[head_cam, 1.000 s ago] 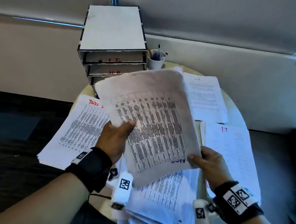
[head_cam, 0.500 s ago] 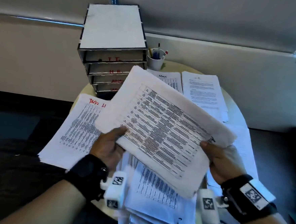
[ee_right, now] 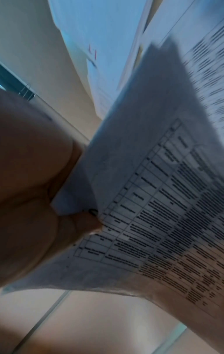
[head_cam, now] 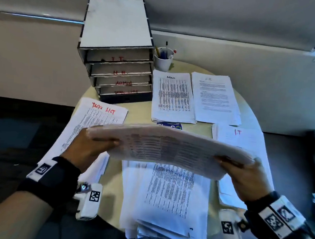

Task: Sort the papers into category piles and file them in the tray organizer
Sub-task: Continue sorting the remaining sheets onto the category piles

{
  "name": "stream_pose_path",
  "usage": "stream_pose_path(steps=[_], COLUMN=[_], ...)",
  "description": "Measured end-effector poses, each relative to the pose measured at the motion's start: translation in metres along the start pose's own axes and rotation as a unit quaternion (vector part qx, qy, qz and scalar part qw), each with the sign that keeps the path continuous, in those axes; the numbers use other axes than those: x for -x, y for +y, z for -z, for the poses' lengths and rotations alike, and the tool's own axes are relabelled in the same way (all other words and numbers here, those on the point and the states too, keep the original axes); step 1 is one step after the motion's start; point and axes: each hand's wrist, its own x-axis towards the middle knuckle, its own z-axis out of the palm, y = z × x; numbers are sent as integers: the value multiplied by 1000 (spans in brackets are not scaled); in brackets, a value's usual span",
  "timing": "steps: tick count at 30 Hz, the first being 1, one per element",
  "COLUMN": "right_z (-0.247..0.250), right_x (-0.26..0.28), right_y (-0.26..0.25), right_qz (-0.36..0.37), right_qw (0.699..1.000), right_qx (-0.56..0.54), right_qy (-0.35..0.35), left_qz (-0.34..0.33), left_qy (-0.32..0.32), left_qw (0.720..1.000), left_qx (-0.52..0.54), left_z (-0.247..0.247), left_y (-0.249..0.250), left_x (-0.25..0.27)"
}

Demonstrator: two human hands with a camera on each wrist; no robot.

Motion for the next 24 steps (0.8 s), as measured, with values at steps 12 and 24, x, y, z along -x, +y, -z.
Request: stream_pose_path(steps=[12,24], right_z=[2,-113], right_x=[5,-51], right_y=[7,-40], right_qz=[-16,60], right_qw=[958,715], right_qx=[287,659], right_qy=[-12,-224], left_qz=[100,72], left_qy=[19,63], left_qw=[995,993], left_qx=[-24,-75], left_z=[-32,-43], left_y=[-44,-41], left_x=[4,-10])
